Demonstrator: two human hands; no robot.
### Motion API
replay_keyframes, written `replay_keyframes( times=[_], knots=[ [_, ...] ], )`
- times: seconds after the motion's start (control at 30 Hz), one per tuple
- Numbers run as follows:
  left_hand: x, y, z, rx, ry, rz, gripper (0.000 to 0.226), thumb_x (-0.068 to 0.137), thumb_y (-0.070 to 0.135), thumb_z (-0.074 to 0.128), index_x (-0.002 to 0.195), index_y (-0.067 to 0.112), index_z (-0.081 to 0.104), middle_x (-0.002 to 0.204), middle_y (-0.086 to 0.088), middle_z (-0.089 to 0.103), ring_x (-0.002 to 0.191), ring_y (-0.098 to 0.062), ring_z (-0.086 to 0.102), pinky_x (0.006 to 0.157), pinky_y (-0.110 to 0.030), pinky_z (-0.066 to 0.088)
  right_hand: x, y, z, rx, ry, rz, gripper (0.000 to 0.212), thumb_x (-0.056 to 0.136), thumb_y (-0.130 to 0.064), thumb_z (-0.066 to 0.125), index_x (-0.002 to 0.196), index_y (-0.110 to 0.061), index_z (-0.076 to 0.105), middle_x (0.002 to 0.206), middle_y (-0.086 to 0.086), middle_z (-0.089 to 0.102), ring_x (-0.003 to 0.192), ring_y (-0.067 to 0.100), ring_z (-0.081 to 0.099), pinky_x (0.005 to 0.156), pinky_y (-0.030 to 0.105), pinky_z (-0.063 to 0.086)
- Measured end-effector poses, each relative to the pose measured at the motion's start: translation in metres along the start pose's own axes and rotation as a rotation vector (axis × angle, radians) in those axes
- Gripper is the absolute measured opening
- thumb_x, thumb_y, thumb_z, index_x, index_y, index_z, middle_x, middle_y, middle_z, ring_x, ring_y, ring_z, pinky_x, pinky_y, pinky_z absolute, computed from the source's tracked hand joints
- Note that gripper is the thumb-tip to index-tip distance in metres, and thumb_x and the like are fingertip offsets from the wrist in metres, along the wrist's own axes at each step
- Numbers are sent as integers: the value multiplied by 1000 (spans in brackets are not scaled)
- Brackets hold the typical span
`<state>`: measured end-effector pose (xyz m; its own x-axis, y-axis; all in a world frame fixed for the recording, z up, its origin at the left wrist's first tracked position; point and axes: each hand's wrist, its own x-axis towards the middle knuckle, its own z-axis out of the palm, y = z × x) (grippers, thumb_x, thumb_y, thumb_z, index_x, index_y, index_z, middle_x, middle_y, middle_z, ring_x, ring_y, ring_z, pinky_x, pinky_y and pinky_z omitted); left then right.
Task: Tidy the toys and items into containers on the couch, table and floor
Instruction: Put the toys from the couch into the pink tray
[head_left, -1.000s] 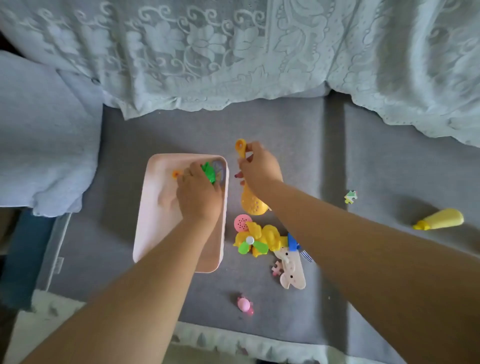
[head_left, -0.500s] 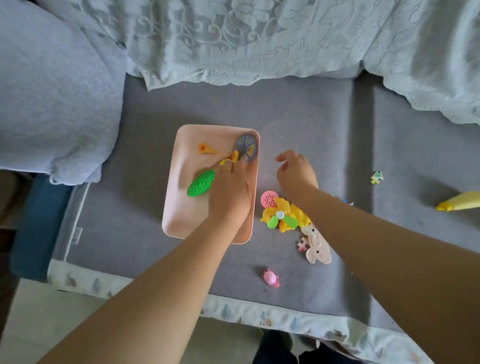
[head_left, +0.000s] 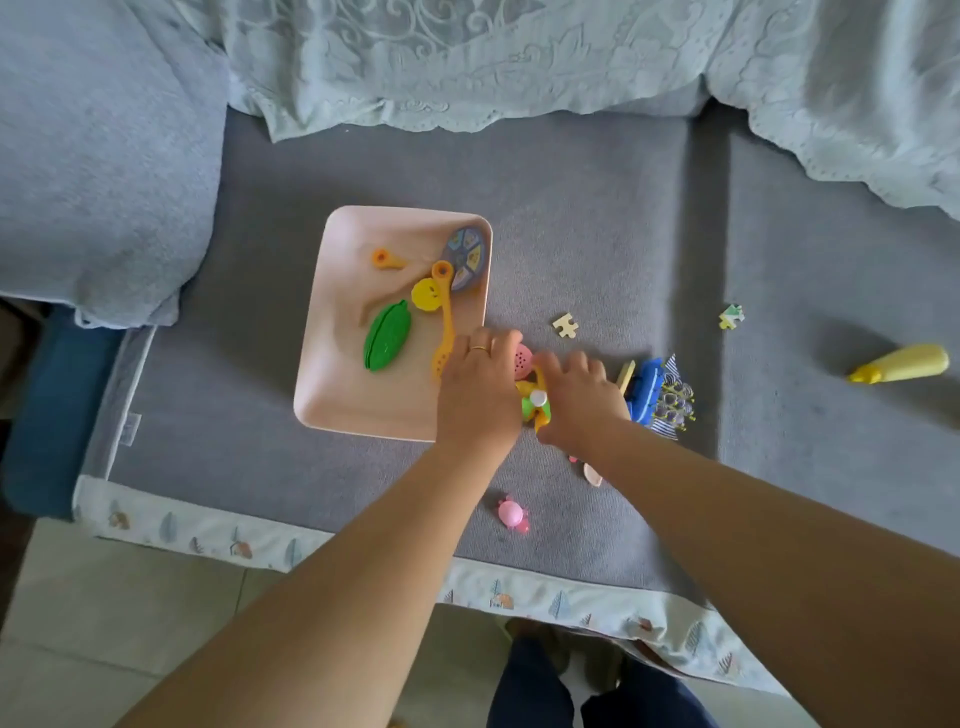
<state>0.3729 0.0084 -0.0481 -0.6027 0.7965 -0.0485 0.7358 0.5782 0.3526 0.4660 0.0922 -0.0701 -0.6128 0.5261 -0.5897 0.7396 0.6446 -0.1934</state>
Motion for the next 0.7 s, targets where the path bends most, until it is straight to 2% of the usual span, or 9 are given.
replay_keyframes(
  times=[0.1,0.17,0.27,0.4,0.5,0.57,0.63,0.67,0.7],
  knots=[
    [-9,-10,-4,-11,12,-192,34,73,-5,56,104,10,56,101,-12,60,97,-34,53,81,-39,43,-3,-3,-11,284,60,123,80,72,-32,73,137,-23,27,129,11,39,121,34,43,91,42,45],
    [-12,-19,-8,2,-24,-341,26,82,2,55,107,8,52,108,-13,59,105,-33,52,88,-37,41,-4,-9,-28,438,178,117,78,73,-34,71,136,-23,27,130,10,40,120,33,45,91,41,43],
    [-13,-27,-21,12,-20,-447,28,88,23,51,108,4,50,112,-17,60,107,-35,53,92,-38,42,-1,-31,-57,608,234,12,76,74,-37,69,137,-26,27,134,6,41,117,30,50,91,40,44],
    [-12,-29,-42,-40,-45,-490,43,82,33,40,109,2,51,114,-17,60,107,-36,53,91,-40,41,18,-74,-78,674,177,-132,82,75,-38,73,142,-25,27,136,6,43,117,29,53,94,40,47],
    [-13,-31,-47,-30,-57,-488,47,80,33,36,111,2,51,112,-16,61,107,-34,54,90,-39,40,35,-94,-80,643,128,-200,89,75,-41,75,145,-21,25,141,6,43,121,28,52,95,41,47],
    [-12,-30,-49,-77,3,-450,53,75,37,26,102,1,54,102,-17,63,99,-36,56,83,-41,43,43,-95,-77,642,160,-168,81,77,-40,73,142,-23,29,137,5,44,119,27,52,95,43,47],
    [-12,-27,-41,-64,92,-294,38,76,23,32,93,0,57,89,-17,63,86,-38,57,73,-42,46,48,-83,-73,685,290,-49,59,85,-30,62,137,-23,36,133,6,44,120,27,49,98,42,45],
    [-11,-27,-35,-30,133,-175,26,74,10,41,91,1,58,84,-17,62,80,-38,57,68,-41,45,48,-73,-70,686,353,14,51,88,-24,56,136,-23,38,133,7,44,121,27,47,98,40,43],
    [-8,-25,-29,-4,149,-59,25,68,0,50,91,3,60,83,-15,61,77,-38,56,67,-40,43,49,-61,-66,655,390,76,47,90,-16,51,135,-22,39,134,7,43,122,27,45,97,38,40]
  ],
)
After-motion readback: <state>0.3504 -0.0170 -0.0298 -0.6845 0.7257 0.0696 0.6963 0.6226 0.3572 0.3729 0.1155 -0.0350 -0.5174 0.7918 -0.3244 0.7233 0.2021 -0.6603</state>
